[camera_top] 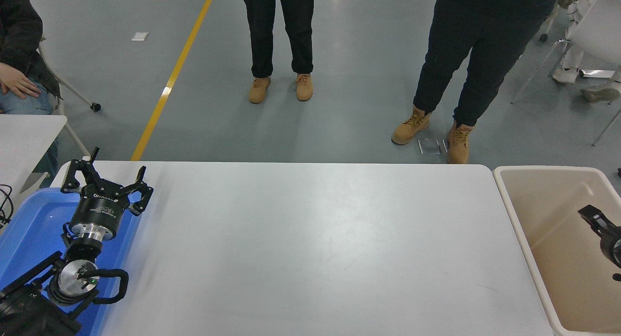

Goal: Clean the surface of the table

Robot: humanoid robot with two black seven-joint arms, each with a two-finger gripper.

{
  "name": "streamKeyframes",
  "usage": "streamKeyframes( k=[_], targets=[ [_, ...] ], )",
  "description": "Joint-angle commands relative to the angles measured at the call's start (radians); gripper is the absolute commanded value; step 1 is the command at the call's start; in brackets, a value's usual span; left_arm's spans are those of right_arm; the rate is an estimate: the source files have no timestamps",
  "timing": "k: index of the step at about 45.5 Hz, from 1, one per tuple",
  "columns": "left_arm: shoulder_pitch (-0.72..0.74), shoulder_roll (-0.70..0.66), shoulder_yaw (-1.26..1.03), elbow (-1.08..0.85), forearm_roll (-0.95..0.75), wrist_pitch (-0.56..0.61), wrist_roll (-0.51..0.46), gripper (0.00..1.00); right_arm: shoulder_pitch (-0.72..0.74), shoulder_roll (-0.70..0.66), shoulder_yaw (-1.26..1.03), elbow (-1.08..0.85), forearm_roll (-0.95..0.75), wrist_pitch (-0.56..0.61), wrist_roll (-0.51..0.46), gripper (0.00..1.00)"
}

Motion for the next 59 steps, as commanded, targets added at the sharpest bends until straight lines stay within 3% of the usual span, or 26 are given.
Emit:
streamKeyframes(
  k=[1,26,59],
  targets=[
    [0.000,0.000,-0.001,0.000,0.000,0.000,0.000,0.99,0.047,-0.083,0.193,0.039,0.001,0.008,-0.005,0.98],
    [0.000,0.000,0.000,0.000,0.000,0.000,0.000,0.99,0.072,-0.143,0.756,0.271,0.004,-0.026,-0.008,0.98],
    [0.000,0.000,0.000,0.000,0.000,0.000,0.000,0.99,0.061,-0.133,0.825,0.490,0.389,-0.093,-0.008,0.99]
  ],
)
